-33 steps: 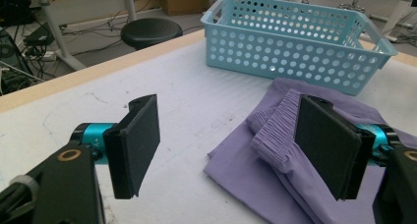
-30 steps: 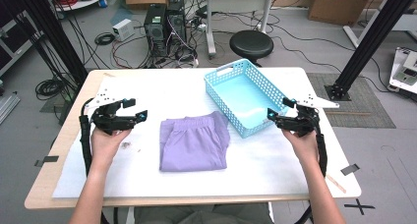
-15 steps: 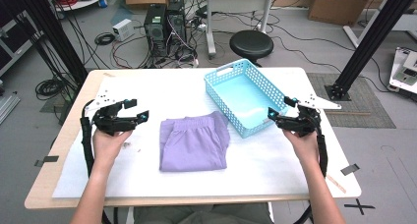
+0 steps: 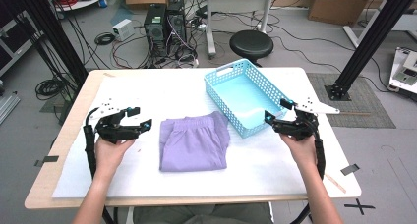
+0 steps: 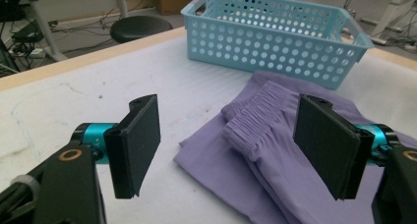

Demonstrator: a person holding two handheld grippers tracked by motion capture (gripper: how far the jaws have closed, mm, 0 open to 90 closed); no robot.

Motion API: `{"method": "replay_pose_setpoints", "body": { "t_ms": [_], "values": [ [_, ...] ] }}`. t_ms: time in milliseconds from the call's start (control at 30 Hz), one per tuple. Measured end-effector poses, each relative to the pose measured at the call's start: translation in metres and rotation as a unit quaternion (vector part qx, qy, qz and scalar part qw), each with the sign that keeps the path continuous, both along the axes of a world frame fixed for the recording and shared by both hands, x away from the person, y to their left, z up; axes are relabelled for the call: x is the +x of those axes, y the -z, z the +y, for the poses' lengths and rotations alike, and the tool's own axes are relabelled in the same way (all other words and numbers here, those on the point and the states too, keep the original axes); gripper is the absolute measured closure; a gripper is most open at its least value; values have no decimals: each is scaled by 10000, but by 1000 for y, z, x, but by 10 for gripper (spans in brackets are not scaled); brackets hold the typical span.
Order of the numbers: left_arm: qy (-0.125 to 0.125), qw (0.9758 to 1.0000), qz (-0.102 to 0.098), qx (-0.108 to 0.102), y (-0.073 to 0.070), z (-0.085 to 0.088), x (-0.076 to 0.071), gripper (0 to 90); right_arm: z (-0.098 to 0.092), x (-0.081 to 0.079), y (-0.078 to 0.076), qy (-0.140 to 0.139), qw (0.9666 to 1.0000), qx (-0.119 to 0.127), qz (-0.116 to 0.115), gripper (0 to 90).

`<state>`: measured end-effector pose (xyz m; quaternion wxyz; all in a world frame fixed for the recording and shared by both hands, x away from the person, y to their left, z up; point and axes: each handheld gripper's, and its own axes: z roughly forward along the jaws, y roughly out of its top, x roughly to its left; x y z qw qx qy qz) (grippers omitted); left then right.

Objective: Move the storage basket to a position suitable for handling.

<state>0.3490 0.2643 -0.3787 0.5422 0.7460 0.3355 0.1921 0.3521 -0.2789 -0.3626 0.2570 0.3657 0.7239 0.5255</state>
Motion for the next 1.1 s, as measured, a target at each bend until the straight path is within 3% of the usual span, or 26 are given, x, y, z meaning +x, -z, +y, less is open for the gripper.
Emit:
{"method": "replay_pose_setpoints", "body": {
  "t_ms": [167,500,900,1100],
  "values": [
    [63,9998,127,-102,6,1,-8,263,6,-5,2,-72,10000,-9,9,216],
    [103,9996,259,-53,18,-1,-17,263,21,-13,7,-307,9995,-50,-86,252],
    [146,9988,456,41,33,-5,-16,267,41,-12,18,-491,9986,-196,78,252],
    [180,9987,470,46,34,-9,-16,267,48,-7,27,-469,9980,-289,296,254]
  ]
}}
